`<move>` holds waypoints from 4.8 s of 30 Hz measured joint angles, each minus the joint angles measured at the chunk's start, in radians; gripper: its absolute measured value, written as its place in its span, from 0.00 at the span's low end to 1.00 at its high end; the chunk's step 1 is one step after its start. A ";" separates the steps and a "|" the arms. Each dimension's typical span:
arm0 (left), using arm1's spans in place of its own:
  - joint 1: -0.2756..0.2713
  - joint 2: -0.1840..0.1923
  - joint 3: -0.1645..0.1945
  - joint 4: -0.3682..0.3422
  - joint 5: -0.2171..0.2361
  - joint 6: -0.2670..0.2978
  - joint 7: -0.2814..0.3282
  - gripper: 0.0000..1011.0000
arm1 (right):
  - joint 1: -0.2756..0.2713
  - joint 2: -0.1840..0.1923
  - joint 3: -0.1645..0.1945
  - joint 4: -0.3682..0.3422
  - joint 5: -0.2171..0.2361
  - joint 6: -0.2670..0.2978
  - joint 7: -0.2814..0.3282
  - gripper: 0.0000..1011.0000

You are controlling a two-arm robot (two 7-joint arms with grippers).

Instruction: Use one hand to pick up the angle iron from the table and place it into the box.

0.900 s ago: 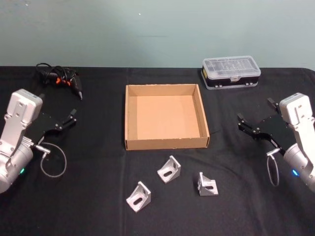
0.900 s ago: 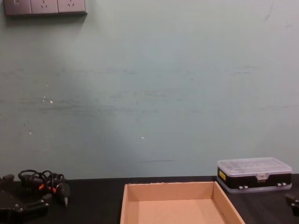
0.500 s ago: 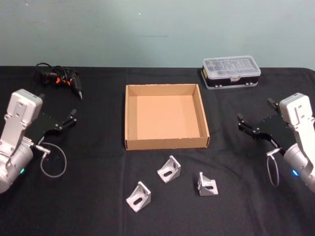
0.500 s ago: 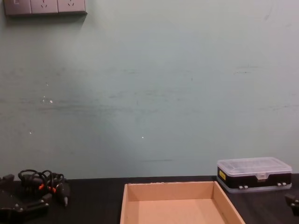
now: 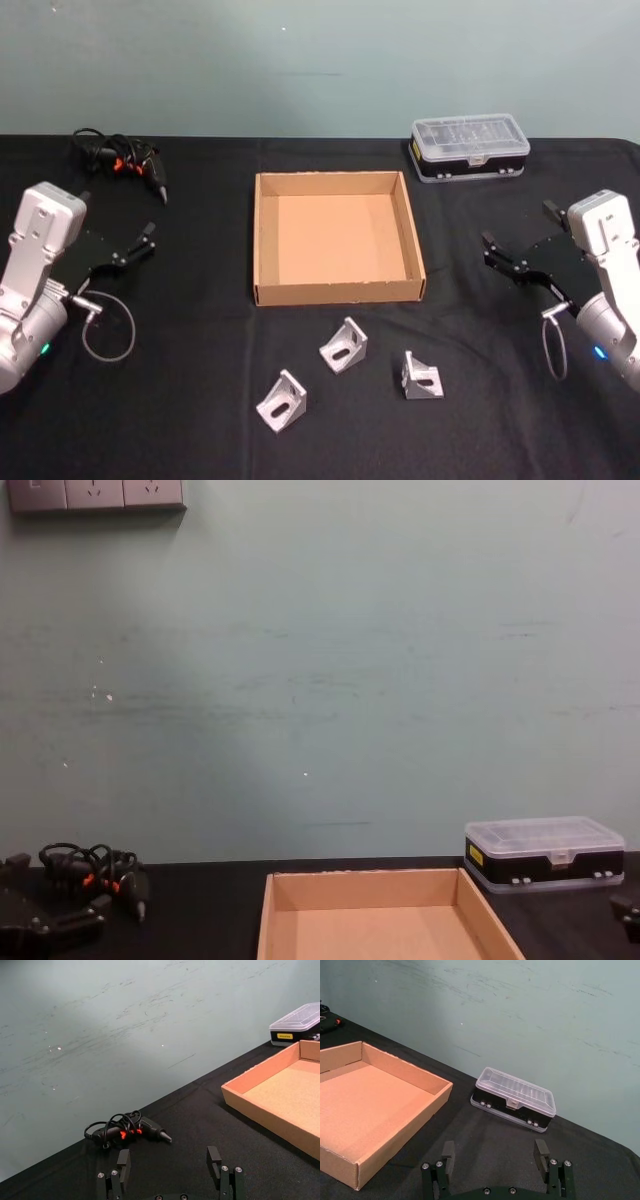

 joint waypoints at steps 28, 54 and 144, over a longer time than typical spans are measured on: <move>0.000 0.000 0.000 0.000 0.000 0.000 0.000 0.99 | 0.000 0.000 0.000 0.000 0.000 0.000 0.000 0.99; 0.000 0.000 0.000 0.000 0.000 0.000 0.000 0.99 | -0.100 0.073 0.121 -0.152 0.119 -0.015 0.133 0.99; 0.000 0.000 0.000 0.000 0.000 0.000 0.000 0.99 | 0.319 0.136 -0.304 -0.013 0.008 0.203 0.978 0.99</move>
